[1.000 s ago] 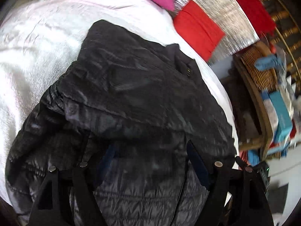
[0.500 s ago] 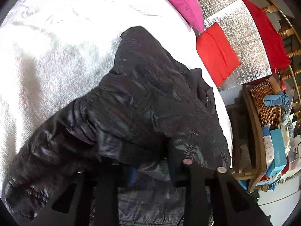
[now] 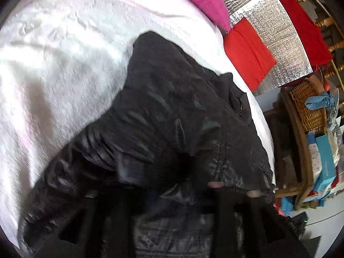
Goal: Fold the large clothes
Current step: 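Lift the hem with the left gripper and fold it toward the collar, then grasp the folded jacket bundle with both grippers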
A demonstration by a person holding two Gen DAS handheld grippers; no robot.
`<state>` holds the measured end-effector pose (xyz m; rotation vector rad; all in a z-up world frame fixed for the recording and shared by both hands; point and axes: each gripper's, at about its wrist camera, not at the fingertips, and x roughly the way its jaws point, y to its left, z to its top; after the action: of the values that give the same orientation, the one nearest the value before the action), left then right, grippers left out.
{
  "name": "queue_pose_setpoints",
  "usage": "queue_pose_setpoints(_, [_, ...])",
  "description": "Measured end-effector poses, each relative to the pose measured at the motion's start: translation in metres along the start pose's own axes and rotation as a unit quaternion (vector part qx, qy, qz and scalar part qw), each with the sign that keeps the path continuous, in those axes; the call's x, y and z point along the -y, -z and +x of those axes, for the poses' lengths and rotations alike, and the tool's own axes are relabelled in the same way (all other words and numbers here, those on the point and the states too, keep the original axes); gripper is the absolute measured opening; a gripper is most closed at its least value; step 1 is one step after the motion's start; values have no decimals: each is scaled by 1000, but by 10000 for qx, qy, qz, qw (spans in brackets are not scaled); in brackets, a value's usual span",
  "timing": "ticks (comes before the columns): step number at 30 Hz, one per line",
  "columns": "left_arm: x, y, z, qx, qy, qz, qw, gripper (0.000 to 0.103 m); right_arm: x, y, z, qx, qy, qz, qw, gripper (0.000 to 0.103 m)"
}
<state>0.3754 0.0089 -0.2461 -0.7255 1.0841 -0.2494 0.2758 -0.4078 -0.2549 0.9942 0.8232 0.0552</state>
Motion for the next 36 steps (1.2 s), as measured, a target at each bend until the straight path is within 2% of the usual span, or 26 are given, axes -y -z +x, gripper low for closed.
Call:
queue_pose_setpoints(1, [-2,1,0,-34,147,-79,9999,60,2,-1,1,-100,-85,110,9999,27])
queue_pose_setpoints(3, [-1,3,-4,-32,136,-60,9999,61,3,-1,2,-157,-217,200,9994,31])
queue_pose_setpoints(5, [-1,4,-4,-46,134,-53,9999,61,4,0,2,-180,-287,257,9991,60])
queue_pose_setpoints(6, [-2,5,-6,-35,165,-95,9998,61,3,0,3,-120,-336,283,9990,83])
queue_pose_setpoints(8, [-4,5,-8,23,150,-95,9998,61,0,0,-1,103,-361,207,9991,84])
queue_pose_setpoints(11, [-2,5,-7,79,-38,86,9999,61,-1,-1,5,164,-223,127,9995,83])
queue_pose_setpoints(12, [0,6,-6,87,-123,173,9997,60,0,-3,7,175,-123,122,9997,79])
queue_pose_setpoints(13, [4,7,-5,93,-231,298,9992,60,1,-3,11,179,107,85,9997,62])
queue_pose_setpoints(14, [8,8,-4,102,-350,472,9982,60,1,-3,14,162,317,8,9994,55])
queue_pose_setpoints(15, [11,9,-4,121,-412,556,9975,60,1,-3,14,167,377,-20,9991,49])
queue_pose_setpoints(17, [13,10,-5,126,-482,641,9967,60,-3,-1,12,178,478,-174,9985,46])
queue_pose_setpoints(21, [11,10,-10,-14,-333,702,9970,62,-8,3,11,-107,596,-429,9972,47])
queue_pose_setpoints(24, [11,15,-19,-138,-233,1043,9942,65,-7,2,2,-271,378,-501,9977,53])
queue_pose_setpoints(28, [8,26,-36,-70,-351,1562,9871,68,-2,3,-23,-167,266,-863,9958,58])
queue_pose_setpoints(31, [3,32,-53,82,-364,1758,9837,68,5,4,-45,-45,212,-1052,9942,58])
queue_pose_setpoints(36, [-8,41,-77,429,-527,1964,9782,71,27,6,-84,251,72,-876,9958,59])
